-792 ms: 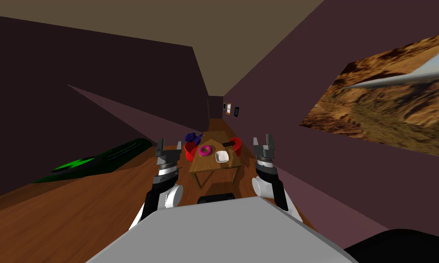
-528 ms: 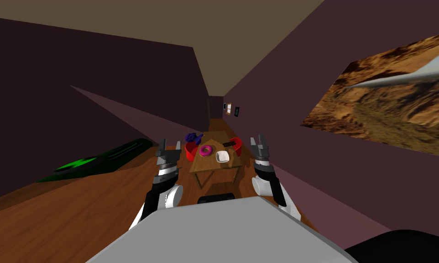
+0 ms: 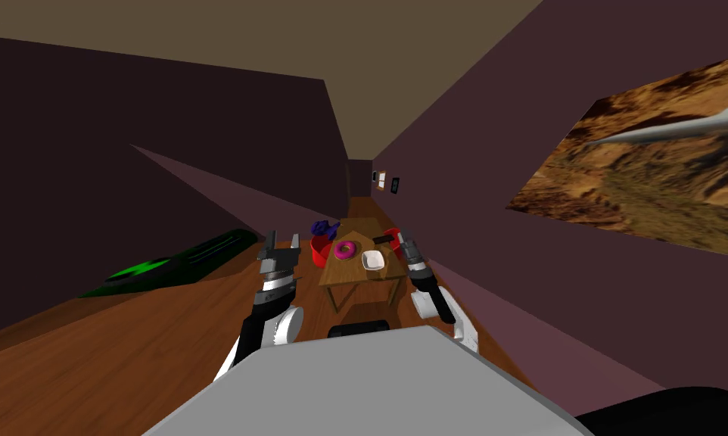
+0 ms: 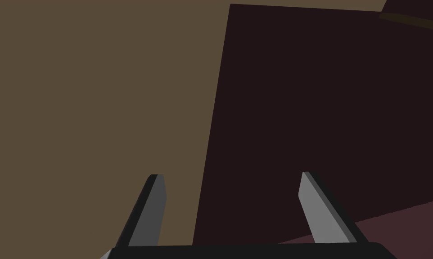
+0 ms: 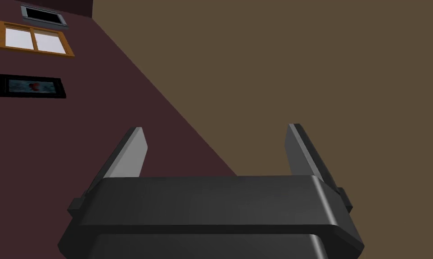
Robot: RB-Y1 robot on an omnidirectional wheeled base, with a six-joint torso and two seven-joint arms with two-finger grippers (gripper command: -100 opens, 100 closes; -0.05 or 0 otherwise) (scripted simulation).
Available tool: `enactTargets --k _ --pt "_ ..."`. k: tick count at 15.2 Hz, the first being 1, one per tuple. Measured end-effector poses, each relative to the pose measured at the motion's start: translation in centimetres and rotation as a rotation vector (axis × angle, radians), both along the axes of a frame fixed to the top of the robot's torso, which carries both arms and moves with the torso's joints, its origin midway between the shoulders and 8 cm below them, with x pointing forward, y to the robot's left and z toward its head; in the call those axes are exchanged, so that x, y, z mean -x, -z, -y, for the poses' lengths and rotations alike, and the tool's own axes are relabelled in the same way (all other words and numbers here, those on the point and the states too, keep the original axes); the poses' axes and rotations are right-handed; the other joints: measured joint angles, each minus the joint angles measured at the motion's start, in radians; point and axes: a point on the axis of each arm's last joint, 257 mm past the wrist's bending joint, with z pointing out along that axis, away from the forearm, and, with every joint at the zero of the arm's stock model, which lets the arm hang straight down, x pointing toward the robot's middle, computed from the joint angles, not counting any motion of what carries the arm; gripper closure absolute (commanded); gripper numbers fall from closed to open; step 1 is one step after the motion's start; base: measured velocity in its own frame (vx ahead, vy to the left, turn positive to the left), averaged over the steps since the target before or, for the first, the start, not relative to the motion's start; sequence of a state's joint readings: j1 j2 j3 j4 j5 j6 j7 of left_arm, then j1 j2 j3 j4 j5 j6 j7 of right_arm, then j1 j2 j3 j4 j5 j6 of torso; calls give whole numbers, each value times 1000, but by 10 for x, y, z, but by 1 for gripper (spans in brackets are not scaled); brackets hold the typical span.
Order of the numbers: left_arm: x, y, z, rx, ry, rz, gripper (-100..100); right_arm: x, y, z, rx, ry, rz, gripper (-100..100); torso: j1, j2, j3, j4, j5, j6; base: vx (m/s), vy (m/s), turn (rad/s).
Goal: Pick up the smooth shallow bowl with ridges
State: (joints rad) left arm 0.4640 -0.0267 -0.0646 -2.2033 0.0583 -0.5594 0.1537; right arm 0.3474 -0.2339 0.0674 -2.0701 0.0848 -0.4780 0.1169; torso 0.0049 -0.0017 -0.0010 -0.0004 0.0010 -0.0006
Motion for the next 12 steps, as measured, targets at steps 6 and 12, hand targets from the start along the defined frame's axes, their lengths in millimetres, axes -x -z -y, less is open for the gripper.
enactTargets --k 6,12 --pt "0 0 0 0 0 0 0 -23 59 -32 217 -29 -112 -100 -1 1 0 0 0 0 10 55 26" --pt "0 0 0 0 0 0 0 -41 115 -58 424 -48 -193 -100 -2 1 0 0 0 0 9 51 26"
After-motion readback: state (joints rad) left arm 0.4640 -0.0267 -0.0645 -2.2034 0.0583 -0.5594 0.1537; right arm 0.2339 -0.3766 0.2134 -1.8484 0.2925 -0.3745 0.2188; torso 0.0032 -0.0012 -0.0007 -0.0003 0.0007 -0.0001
